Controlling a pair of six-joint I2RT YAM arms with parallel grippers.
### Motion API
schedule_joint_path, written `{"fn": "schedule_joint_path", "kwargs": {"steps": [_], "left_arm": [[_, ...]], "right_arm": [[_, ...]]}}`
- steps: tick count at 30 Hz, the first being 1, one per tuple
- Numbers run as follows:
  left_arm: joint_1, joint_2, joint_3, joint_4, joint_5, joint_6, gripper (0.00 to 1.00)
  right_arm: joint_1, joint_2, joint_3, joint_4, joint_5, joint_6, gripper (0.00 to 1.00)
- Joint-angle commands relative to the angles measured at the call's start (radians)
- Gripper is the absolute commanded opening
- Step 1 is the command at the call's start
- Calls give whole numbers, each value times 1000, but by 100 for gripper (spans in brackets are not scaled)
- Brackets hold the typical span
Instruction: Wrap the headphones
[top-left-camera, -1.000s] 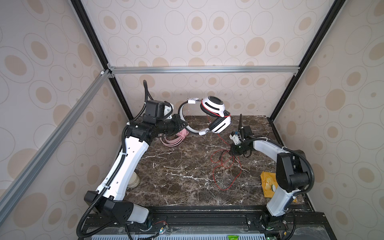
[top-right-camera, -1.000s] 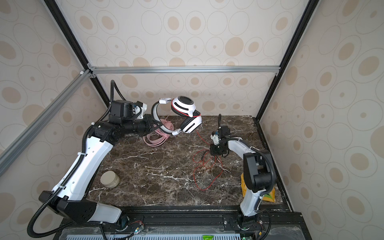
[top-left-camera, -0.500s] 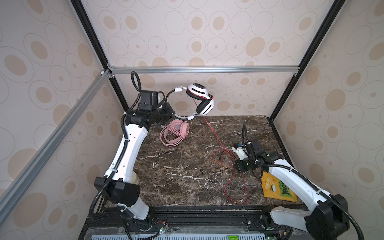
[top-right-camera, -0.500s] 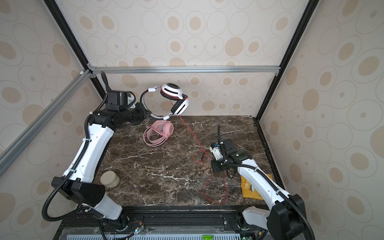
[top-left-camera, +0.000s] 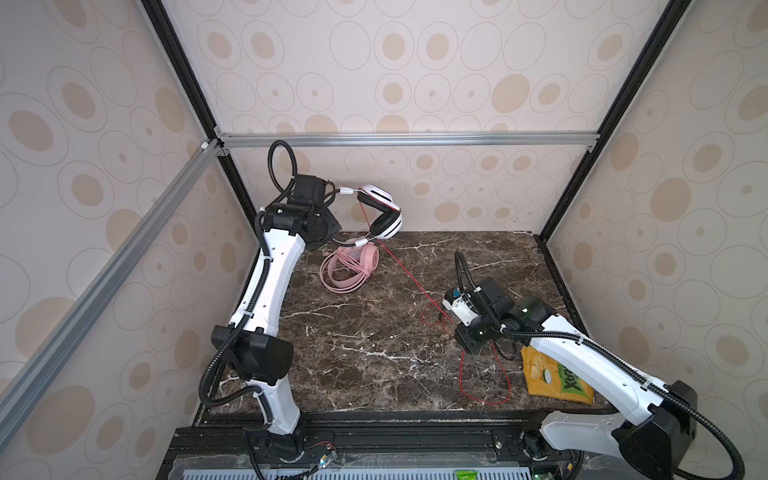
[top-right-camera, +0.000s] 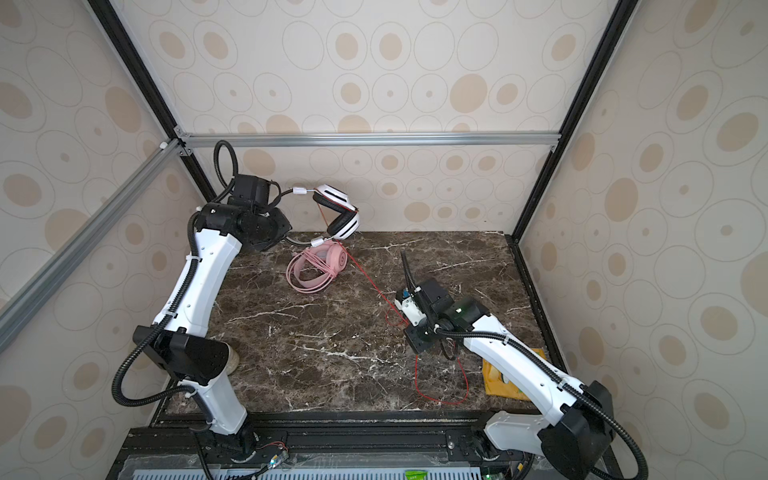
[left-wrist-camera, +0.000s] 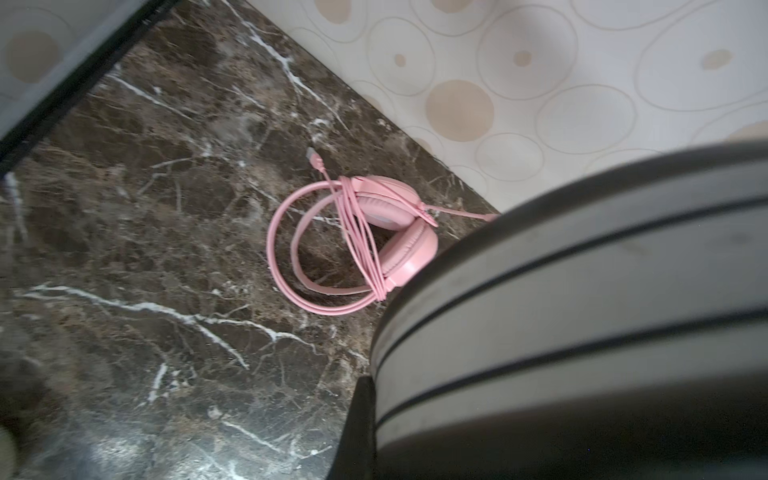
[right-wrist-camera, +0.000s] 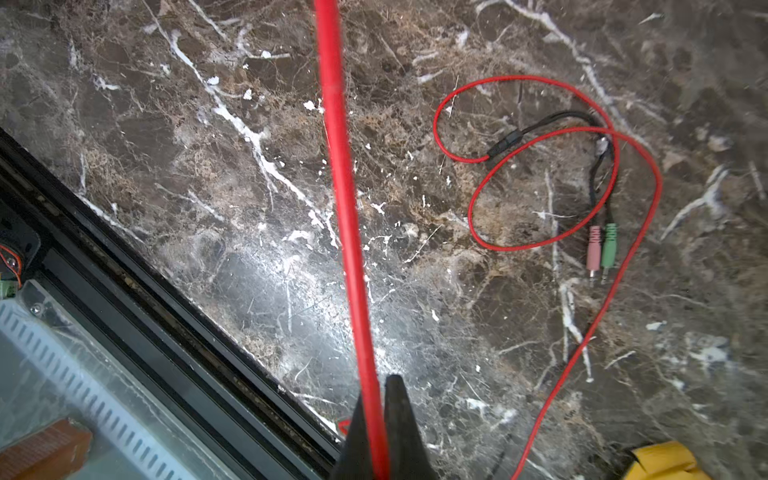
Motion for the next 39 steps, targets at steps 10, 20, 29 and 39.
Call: {"fn": "schedule_joint_path", "kwargs": {"steps": [10, 20, 29, 39], "left_arm": [[-55, -25, -7, -15, -144, -22, 0], [-96, -30, -31, -22, -197, 33, 0], [-204, -66, -140, -9, -281, 179, 0], [-329, -140, -285, 74, -236, 362, 0]], "right_arm": [[169, 57, 389, -179, 70, -155, 0], [309, 135, 683, -234, 232, -210, 0], [309, 192, 904, -298, 511, -354, 0], [242, 212, 937, -233, 550, -407, 0]]}}
